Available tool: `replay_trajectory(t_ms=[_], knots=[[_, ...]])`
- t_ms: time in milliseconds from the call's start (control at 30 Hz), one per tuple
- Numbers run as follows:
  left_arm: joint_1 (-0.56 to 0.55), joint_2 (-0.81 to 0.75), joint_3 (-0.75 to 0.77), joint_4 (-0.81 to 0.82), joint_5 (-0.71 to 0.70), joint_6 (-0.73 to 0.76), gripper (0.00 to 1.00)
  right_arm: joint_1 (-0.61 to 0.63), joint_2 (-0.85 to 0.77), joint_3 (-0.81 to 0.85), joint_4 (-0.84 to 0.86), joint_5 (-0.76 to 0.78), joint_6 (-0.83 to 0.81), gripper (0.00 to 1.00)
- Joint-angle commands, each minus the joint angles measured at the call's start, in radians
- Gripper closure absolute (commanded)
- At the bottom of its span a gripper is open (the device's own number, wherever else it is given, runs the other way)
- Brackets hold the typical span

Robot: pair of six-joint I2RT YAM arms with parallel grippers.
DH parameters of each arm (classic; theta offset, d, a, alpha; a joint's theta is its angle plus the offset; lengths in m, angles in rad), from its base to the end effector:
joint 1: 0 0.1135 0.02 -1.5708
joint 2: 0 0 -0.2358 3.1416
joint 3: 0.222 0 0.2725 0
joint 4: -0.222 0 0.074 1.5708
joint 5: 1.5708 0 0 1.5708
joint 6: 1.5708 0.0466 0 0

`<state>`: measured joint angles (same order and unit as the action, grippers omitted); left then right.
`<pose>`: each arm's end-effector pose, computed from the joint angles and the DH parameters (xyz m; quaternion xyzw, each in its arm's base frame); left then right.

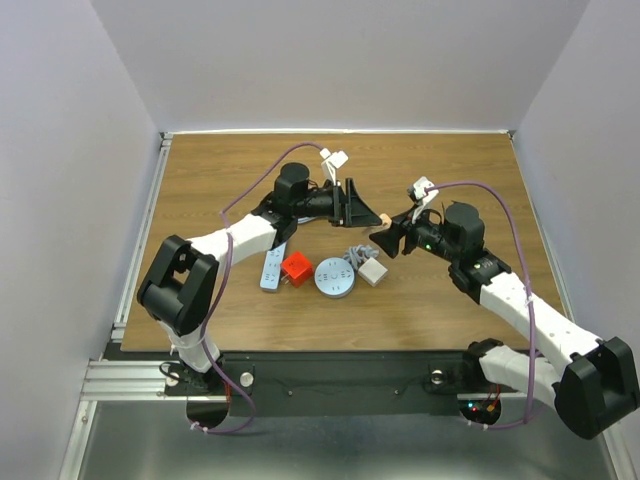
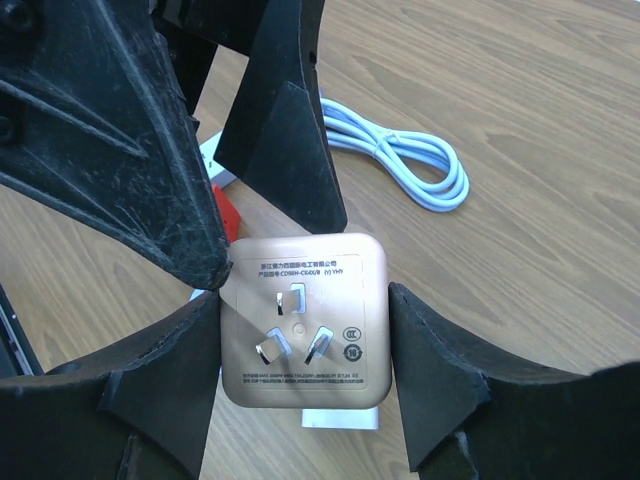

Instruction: Insert the plug

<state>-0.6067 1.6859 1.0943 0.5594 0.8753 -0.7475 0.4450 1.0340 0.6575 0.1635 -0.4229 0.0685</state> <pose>0.3123 -0.2603 0.2460 0.2483 0.6698 -0.6321 0.3003 0.2468 0.1389 0.2496 -0.2719 0.7228 0.3139 0.5523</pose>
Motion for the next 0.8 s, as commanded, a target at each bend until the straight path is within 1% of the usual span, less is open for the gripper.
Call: replay_trajectory(t_ms=[0, 133, 400, 467, 500, 533, 600, 633, 667, 700, 733, 767], knots=[[-0.019, 0.008, -0.017, 0.034, 0.031, -0.018, 0.13, -0.002, -0.035, 0.047, 0.125, -0.014, 0.008, 1.00], [-0.021, 0.029, -0.002, 0.033, 0.034, -0.023, 0.13, -0.002, -0.043, 0.050, 0.125, -0.017, 0.008, 1.00], [-0.022, 0.043, -0.025, 0.036, 0.051, -0.035, 0.14, -0.002, -0.046, 0.053, 0.146, -0.027, 0.014, 0.99], [-0.024, 0.040, -0.027, 0.054, 0.056, -0.045, 0.27, 0.000, -0.042, 0.050, 0.148, -0.022, 0.011, 1.00], [-0.022, 0.035, -0.028, 0.060, 0.060, -0.049, 0.36, -0.002, -0.038, 0.048, 0.148, -0.019, 0.010, 1.00], [-0.024, 0.028, -0.030, 0.074, 0.063, -0.055, 0.56, -0.002, -0.031, 0.044, 0.148, -0.007, 0.010, 0.99], [-0.024, 0.020, -0.037, 0.086, 0.077, -0.076, 0.78, 0.000, -0.022, 0.041, 0.149, 0.013, 0.013, 0.99], [-0.024, 0.015, -0.042, 0.105, 0.085, -0.087, 1.00, -0.002, -0.014, 0.042, 0.151, 0.047, 0.013, 0.93], [-0.024, 0.015, -0.048, 0.118, 0.100, -0.099, 1.00, -0.002, -0.009, 0.044, 0.153, 0.067, 0.014, 0.85], [-0.024, 0.012, -0.065, 0.146, 0.112, -0.145, 1.00, -0.002, -0.006, 0.045, 0.154, 0.108, 0.016, 0.76], [-0.021, 0.015, -0.077, 0.211, 0.122, -0.171, 1.00, -0.002, 0.003, 0.047, 0.156, 0.127, 0.016, 0.57], [-0.018, 0.015, -0.106, 0.252, 0.132, -0.205, 1.00, -0.002, 0.006, 0.056, 0.160, 0.144, 0.011, 0.47]])
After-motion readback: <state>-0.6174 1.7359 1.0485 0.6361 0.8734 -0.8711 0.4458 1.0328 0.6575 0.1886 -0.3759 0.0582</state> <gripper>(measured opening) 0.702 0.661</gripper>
